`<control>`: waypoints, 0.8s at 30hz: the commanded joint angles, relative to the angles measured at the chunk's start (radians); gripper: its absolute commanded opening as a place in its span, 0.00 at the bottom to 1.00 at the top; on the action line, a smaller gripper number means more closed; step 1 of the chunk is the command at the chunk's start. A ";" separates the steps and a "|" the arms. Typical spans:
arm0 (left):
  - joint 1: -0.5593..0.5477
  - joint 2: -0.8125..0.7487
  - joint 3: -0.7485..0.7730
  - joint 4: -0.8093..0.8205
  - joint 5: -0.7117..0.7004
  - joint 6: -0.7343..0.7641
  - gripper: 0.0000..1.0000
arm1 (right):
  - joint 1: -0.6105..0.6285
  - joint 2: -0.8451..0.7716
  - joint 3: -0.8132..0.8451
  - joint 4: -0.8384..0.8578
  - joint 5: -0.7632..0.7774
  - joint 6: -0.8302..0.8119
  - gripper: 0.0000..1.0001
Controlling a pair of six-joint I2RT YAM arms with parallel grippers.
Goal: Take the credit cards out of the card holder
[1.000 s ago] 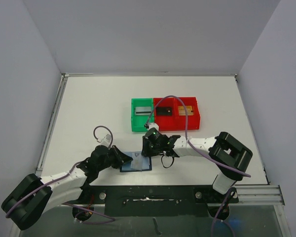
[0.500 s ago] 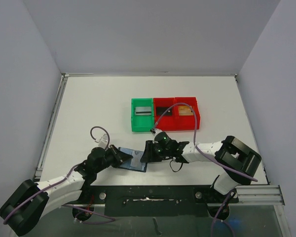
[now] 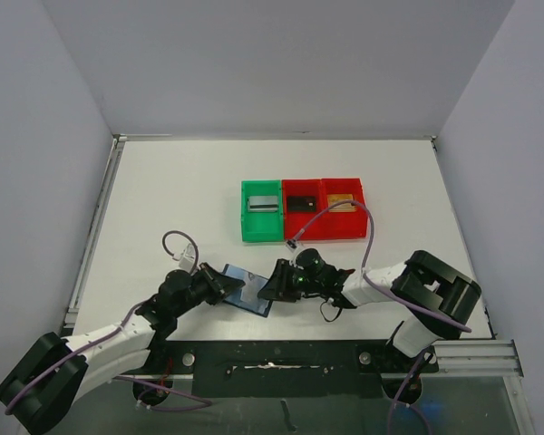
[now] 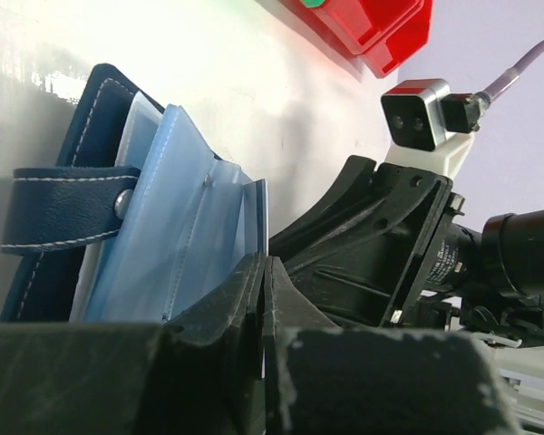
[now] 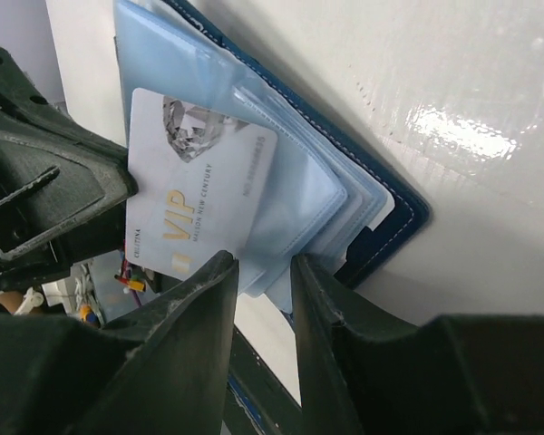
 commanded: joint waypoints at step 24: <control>0.010 0.032 0.057 -0.101 -0.007 0.128 0.00 | 0.030 0.075 0.218 -0.293 0.108 -0.134 0.20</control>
